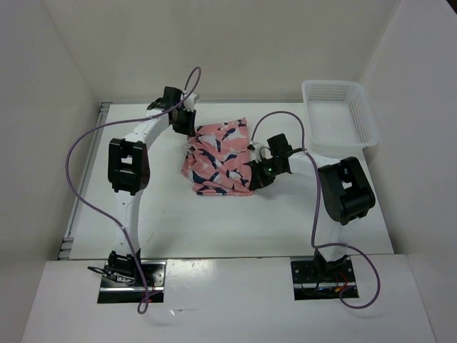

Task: Fold and stack the shorts
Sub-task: Fold the shorts

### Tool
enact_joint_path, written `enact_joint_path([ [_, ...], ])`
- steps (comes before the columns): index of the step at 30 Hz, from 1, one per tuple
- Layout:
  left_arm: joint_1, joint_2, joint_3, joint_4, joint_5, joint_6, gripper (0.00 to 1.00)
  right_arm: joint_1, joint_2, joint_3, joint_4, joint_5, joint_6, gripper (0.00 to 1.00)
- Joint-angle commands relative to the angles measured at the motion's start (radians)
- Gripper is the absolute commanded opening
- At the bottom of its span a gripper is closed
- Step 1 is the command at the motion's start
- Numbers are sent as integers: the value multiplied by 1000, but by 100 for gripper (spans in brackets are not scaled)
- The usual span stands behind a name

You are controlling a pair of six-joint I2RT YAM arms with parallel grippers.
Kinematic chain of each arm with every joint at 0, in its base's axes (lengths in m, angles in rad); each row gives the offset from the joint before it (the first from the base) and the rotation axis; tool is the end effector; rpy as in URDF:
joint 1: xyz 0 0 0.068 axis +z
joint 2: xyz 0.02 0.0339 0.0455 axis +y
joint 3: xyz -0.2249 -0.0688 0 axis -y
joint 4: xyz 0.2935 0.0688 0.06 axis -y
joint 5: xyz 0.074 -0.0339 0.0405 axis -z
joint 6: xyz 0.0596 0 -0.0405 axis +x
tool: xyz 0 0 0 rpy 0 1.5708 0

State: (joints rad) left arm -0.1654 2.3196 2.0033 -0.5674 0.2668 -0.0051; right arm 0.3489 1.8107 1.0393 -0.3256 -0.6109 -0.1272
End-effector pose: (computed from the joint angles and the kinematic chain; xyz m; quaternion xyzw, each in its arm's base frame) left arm 0.5440 -0.1067 0.1423 0.1194 0.9266 -0.1532 0.3220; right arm 0.3470 0.1626 0.0611 -0.2872 0.8843 0.3153 0.1901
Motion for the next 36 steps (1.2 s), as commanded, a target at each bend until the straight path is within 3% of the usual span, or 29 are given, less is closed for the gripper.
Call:
enact_joint_path([
  [1,14,27,92,3,-28,5,27,2,-53,-7,-65,-30,-110,3],
  [2,14,37,92,3,-28,5,30,2,-53,-7,-66,-30,-120,8],
  [3,14,37,101,-6,-28,5,39,2,-63,-7,-66,-18,-120,17],
  [4,14,37,92,-6,-12,5,45,2,-63,4,-66,-18,-120,42],
  [6,14,8,72,-17,17,5,58,2,-73,30,-66,-18,-120,64],
  [7,14,-8,57,-17,17,5,65,2,-73,40,-66,-18,-120,69],
  [10,14,-92,-14,-17,29,5,67,2,-73,90,-76,-18,-120,74],
  [20,-48,-388,-308,-97,49,5,69,-31,-103,232,-67,101,-89,74],
  [23,-69,-399,-380,-86,89,5,69,-31,-53,281,0,184,-19,66],
  [31,-138,-358,-489,-48,170,5,69,-31,217,571,117,223,185,29],
  [36,-138,-328,-521,-74,114,5,65,-31,372,674,163,279,311,21],
])
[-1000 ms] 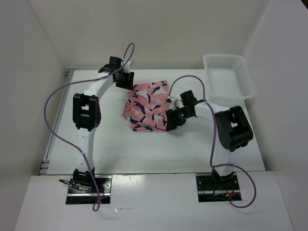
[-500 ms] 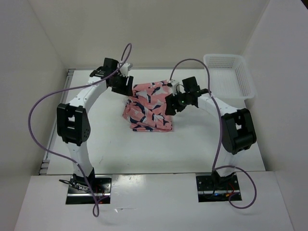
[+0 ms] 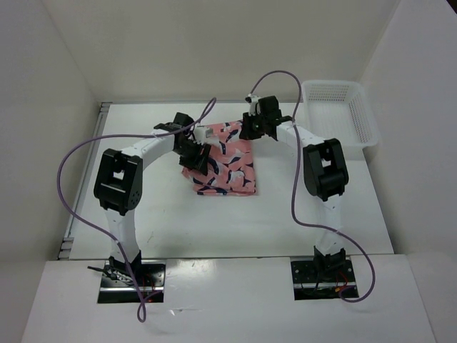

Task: Fold and stack the shorts
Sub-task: Fold the shorts

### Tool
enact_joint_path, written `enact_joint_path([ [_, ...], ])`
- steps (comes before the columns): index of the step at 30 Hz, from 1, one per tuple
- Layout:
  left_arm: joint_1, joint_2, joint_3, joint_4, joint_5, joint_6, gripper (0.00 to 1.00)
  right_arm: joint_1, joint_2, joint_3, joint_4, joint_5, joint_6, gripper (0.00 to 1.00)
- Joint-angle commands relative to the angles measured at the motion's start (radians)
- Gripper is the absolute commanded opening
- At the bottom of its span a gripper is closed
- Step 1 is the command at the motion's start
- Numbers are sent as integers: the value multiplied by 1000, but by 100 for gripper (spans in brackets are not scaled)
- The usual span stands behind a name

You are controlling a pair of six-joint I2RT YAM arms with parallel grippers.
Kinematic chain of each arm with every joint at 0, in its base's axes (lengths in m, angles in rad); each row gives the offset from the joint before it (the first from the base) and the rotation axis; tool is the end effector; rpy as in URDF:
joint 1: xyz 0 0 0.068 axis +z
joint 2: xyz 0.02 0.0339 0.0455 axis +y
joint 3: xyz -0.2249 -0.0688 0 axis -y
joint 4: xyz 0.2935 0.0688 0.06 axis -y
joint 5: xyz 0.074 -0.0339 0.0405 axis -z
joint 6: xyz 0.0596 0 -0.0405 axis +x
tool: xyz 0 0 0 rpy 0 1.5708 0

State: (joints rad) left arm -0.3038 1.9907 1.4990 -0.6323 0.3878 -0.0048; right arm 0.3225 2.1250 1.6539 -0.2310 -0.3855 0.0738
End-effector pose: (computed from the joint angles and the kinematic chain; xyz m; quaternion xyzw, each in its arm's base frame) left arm 0.4270 -0.1575 0.1167 0.1847 0.9398 -0.2191 0.1859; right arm 0.4916 0.1879 0.1415 -0.1904 0.8735 0.2517 0.3707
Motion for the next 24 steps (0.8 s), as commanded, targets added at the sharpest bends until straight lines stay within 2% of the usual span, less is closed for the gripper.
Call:
enact_joint_path([
  [1,0,-13,-17,-32,-18,5,65,-5,73,70,68,72,125,21],
  [2,0,-23,-29,-43,-36,5,65,-5,90,84,68,114,151,17],
  [8,0,-61,-51,-98,-128,5,65,-5,207,171,78,206,210,10],
  [12,0,-61,-62,-109,-141,5,65,6,236,205,78,298,242,7],
  [16,0,-73,-72,-109,-141,5,65,6,245,242,78,321,215,7],
  [20,0,-111,-25,-109,-132,5,68,15,184,253,78,241,140,11],
  [24,20,-156,46,-89,-132,5,76,15,66,203,67,273,86,14],
])
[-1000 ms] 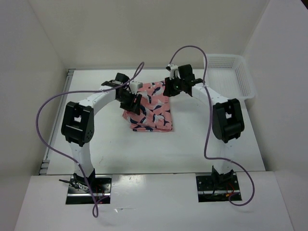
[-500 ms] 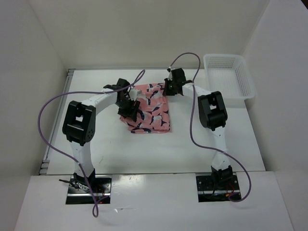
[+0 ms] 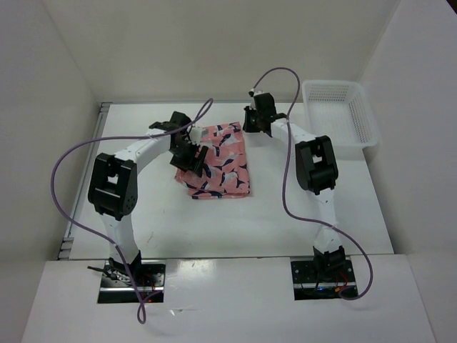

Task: Fold and stack the shorts
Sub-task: Fold the shorts

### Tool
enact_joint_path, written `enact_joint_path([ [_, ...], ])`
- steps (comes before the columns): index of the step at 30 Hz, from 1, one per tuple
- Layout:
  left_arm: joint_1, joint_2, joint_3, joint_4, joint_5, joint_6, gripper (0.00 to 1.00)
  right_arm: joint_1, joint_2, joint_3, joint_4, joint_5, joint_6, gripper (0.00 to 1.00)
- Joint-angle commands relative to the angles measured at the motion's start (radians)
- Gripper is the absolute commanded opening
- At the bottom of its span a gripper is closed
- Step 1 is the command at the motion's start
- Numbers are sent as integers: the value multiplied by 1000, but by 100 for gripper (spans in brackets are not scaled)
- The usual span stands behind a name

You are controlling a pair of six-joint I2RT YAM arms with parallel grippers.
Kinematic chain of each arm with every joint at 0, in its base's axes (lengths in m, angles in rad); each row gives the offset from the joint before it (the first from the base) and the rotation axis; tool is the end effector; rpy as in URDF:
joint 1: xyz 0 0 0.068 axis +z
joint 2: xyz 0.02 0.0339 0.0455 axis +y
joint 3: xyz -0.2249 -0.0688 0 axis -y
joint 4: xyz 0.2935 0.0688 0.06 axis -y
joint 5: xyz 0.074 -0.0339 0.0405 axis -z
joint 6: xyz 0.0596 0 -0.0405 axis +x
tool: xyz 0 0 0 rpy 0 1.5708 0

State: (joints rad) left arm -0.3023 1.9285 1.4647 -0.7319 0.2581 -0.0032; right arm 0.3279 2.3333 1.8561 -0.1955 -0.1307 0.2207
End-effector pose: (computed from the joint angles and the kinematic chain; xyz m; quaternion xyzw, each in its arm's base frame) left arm 0.4120 -0.1444 0.1241 0.1689 0.9598 -0.1531 0.1635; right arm 0.5350 0.1902 0.1117 -0.0765 0.8961 0.1740 0.4011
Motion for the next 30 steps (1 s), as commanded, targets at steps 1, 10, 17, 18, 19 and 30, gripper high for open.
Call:
enact_joint_path([
  [1,19,-94,95,11,-2,3,82,10,-204,-18,21,32,-87,17],
  [10,221,-279,76,113,-84,3,100,0,-664,-389,-90,190,-319,33],
  [17,571,-448,-171,229,82,3,100,-153,-1049,-717,-206,174,-392,53],
  [18,604,-466,-200,239,82,3,100,-171,-1122,-739,-228,164,-405,55],
  [19,627,-503,-240,249,69,3,100,-191,-1155,-756,-239,164,-415,58],
  [30,651,-657,-300,259,-20,3,100,-285,-1404,-832,-481,86,-316,75],
])
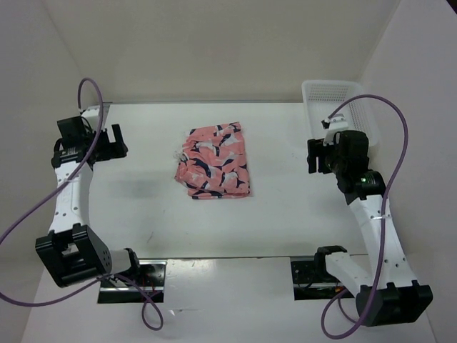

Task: Fold and stack the shorts
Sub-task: Fold the shorts

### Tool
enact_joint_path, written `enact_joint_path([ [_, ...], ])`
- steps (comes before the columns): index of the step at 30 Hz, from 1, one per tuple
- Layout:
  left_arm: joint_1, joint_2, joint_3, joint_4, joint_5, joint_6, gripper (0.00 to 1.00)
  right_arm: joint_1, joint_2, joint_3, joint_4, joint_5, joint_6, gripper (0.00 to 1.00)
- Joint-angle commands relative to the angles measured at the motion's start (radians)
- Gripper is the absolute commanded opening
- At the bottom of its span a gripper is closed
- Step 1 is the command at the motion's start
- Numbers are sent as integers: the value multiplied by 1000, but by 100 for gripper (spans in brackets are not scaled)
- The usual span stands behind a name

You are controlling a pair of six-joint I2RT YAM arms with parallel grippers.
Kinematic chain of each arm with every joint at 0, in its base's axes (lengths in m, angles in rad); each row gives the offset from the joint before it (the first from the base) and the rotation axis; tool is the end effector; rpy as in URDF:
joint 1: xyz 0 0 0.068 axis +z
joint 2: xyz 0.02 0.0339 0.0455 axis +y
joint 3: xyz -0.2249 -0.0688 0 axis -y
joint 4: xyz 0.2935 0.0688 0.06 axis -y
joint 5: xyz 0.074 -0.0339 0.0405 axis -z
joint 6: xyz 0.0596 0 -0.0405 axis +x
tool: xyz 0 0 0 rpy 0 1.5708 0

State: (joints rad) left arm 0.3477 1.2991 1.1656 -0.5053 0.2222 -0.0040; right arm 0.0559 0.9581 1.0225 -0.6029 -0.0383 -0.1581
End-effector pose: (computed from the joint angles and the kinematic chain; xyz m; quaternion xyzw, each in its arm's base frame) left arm 0.3473 0.1119 0.2718 -0.1063 0.8829 -0.0212 0.4569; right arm 0.2938 0.0187 0.3078 -0.1023 0.8636 -0.0086 0.4936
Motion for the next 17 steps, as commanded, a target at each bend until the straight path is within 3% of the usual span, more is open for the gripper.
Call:
enact_joint_path([
  [1,0,-27,-10,33,25,4,100,-13,-28,2,-83,11,80,75],
  [9,0,-98,-41,33,45,4,100,-13,-61,13,-83,161,149,82],
  [17,0,-118,-60,33,63,4,100,-13,-68,2,-64,207,189,81],
])
